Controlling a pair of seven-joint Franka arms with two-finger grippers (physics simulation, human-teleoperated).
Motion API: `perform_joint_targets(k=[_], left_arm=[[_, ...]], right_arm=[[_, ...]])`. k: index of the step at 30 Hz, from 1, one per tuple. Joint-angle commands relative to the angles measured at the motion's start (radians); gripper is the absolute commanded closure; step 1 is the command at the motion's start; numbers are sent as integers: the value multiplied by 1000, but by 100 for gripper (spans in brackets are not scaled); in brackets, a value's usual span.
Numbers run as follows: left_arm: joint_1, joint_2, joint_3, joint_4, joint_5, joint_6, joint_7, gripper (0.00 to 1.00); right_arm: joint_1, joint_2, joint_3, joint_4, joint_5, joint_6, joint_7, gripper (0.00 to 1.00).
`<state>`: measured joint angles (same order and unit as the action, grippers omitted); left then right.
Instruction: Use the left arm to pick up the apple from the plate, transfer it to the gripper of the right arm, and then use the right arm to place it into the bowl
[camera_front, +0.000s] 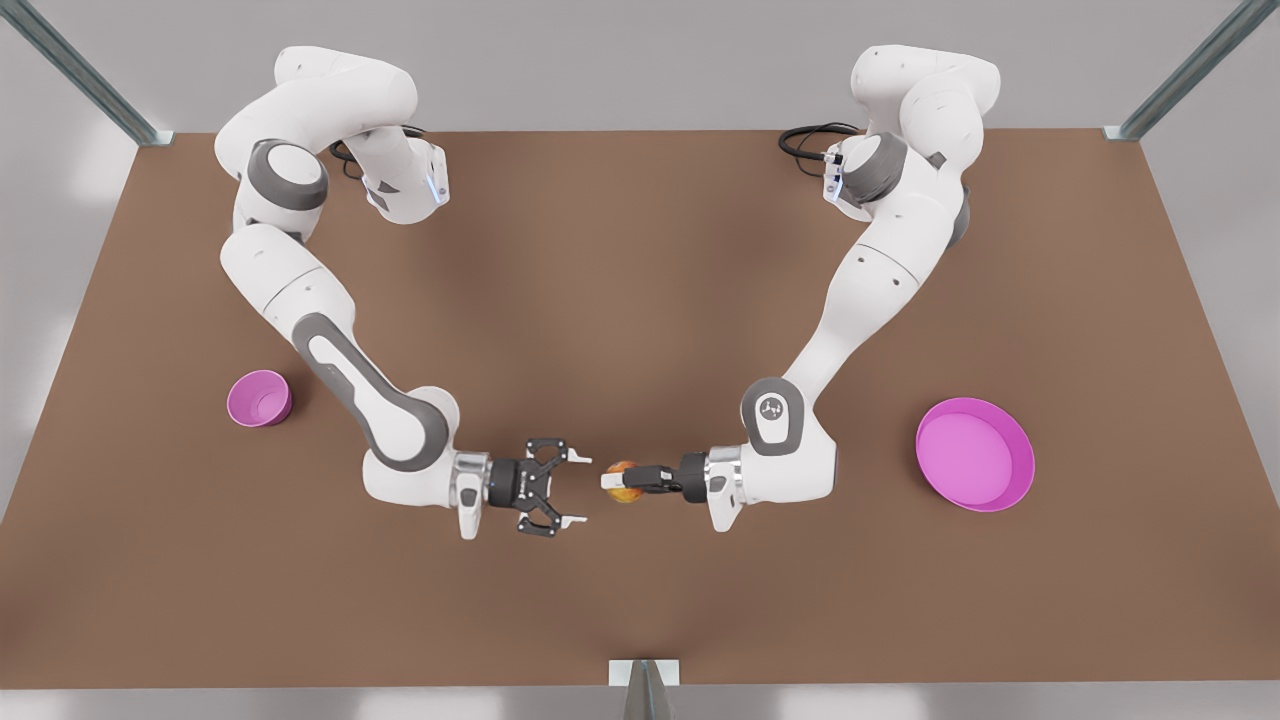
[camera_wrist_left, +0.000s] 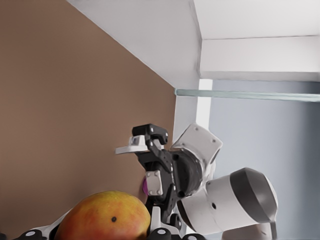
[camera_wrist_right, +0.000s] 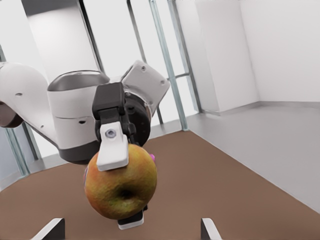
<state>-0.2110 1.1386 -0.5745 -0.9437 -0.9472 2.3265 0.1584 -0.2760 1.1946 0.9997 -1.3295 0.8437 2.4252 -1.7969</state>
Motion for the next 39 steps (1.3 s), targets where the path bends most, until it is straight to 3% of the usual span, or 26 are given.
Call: perform_joint_targets(k=[1,32,33,34,35,39], left_arm=[[-1,0,-1,0,-8,-1,72,32],[-4,0,-1,0,-8,1,70,32],[-5,0,-1,0,-8,1,72,32],[-4,0,-1,0,-8,1,70,32],[-5,0,-1,0,-8,-1,70,32],[-4,0,-1,0,-8,-1,72,29]], right_arm=[[1,0,4,1,-2,3,-184,0],[175,39,2,115,20,109,-164,0],[175,39,2,116,20,109,-162,10],[175,39,2,116,20,109,-164,29],[175,39,2,116,20,109,-164,42],[173,37,2,122,20,109,-162,43]])
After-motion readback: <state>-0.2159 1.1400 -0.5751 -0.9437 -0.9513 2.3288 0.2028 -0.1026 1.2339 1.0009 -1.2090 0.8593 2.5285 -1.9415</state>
